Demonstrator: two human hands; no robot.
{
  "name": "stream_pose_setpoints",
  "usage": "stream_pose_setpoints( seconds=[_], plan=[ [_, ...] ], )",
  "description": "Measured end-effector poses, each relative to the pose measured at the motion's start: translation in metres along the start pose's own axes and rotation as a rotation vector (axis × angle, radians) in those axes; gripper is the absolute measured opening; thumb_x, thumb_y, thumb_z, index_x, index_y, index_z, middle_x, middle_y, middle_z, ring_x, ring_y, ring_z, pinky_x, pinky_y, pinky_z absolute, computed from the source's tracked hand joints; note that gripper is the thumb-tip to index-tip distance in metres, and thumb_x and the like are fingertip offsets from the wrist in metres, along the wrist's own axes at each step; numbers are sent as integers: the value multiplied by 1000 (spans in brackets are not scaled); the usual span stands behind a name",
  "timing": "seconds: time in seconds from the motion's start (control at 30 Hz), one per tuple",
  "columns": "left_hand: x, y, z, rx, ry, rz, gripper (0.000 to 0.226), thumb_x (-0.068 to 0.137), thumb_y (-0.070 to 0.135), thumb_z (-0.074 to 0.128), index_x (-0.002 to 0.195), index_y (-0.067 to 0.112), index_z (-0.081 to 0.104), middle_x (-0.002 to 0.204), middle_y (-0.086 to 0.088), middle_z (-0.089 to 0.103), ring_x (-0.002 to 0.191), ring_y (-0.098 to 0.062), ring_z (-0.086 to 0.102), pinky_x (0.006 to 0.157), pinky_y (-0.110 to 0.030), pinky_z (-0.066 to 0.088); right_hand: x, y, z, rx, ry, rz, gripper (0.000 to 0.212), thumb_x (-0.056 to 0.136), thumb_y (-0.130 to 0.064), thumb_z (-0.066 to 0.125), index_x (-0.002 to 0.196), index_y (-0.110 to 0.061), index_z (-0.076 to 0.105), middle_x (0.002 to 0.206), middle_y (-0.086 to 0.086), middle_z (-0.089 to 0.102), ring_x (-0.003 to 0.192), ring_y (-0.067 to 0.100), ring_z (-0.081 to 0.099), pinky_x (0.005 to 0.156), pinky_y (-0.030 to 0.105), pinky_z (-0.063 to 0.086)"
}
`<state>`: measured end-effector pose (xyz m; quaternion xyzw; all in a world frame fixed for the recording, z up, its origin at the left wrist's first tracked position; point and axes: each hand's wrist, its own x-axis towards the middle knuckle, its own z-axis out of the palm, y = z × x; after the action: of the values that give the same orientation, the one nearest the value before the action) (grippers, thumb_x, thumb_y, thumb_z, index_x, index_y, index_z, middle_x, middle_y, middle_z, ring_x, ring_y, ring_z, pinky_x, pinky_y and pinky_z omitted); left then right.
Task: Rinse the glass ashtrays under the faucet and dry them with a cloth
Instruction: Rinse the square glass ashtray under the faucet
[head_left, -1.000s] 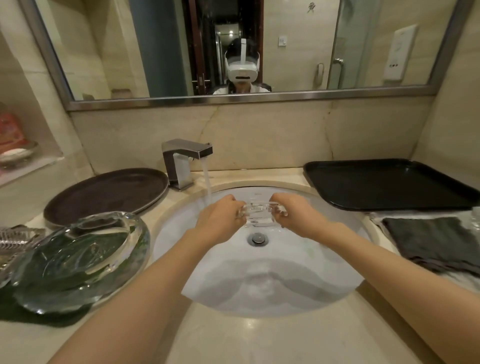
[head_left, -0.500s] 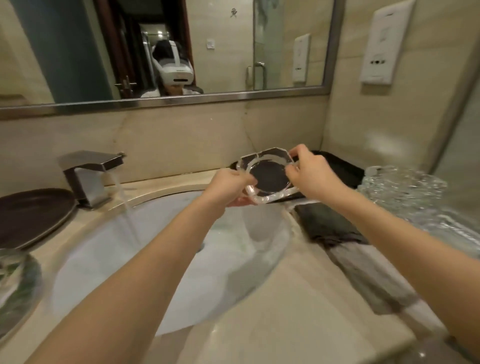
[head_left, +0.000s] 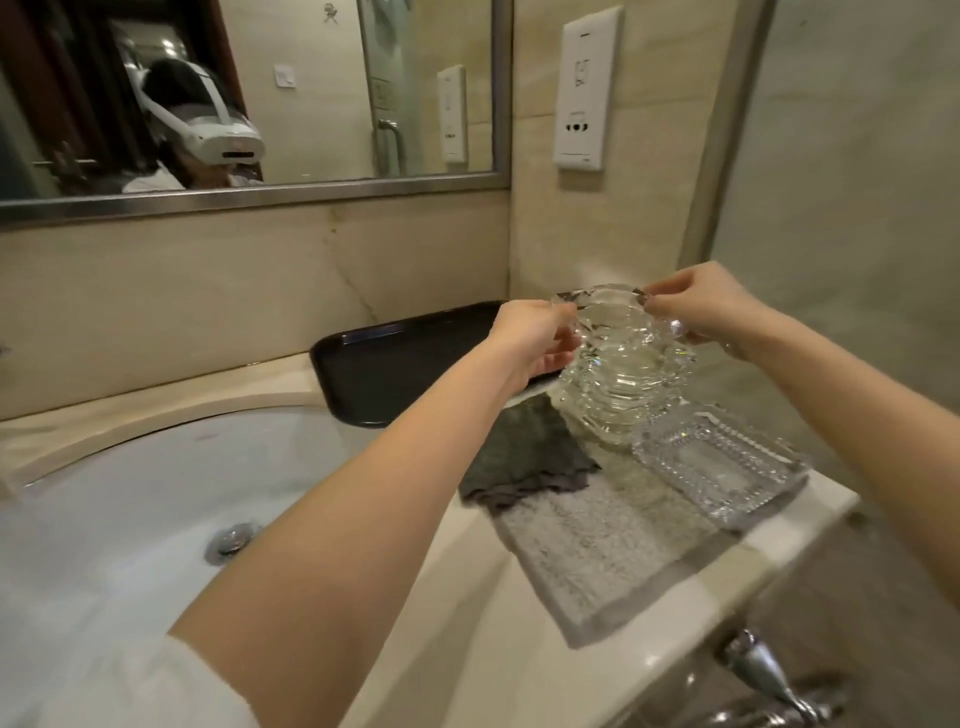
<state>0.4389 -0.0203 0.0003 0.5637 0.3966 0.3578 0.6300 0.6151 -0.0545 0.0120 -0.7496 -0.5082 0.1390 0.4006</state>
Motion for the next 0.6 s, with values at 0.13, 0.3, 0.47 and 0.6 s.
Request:
stream_pose_setpoints(
  seconds=[0.13, 0.3, 0.47, 0.6],
  plan=[
    [11, -11, 13, 25, 15, -26, 13, 94, 10, 54, 100, -2, 56, 71, -6, 52, 59, -12, 56, 43, -16, 46, 10, 13, -3, -38, -40, 24, 28, 90, -13, 57, 116, -5, 64, 73, -1, 54, 50, 11, 40, 41, 20, 35],
    [22, -18, 12, 208, 65, 41, 24, 93, 18, 58, 106, -2, 61, 72, -3, 57, 57, -10, 56, 49, -19, 44, 11, 20, 2, -221, -35, -76, 30, 91, -13, 55, 119, -6, 62, 101, 4, 62, 63, 8, 49, 42, 11, 34],
    [18, -21, 10, 275, 44, 51, 42, 94, 30, 55, 127, 5, 53, 82, -1, 58, 62, -9, 56, 53, -21, 42, 8, 15, 0, -356, 4, -95, 32, 89, -24, 57, 119, -12, 64, 118, 7, 64, 93, 18, 58, 75, 24, 49],
    [11, -18, -6, 225, 114, 14, 44, 95, 40, 49, 129, 12, 50, 89, 5, 57, 74, -9, 56, 60, -22, 44, -2, -7, 8, -457, 184, -126, 37, 88, -43, 54, 114, -19, 65, 111, 6, 68, 105, 27, 59, 90, 36, 46]
  ],
)
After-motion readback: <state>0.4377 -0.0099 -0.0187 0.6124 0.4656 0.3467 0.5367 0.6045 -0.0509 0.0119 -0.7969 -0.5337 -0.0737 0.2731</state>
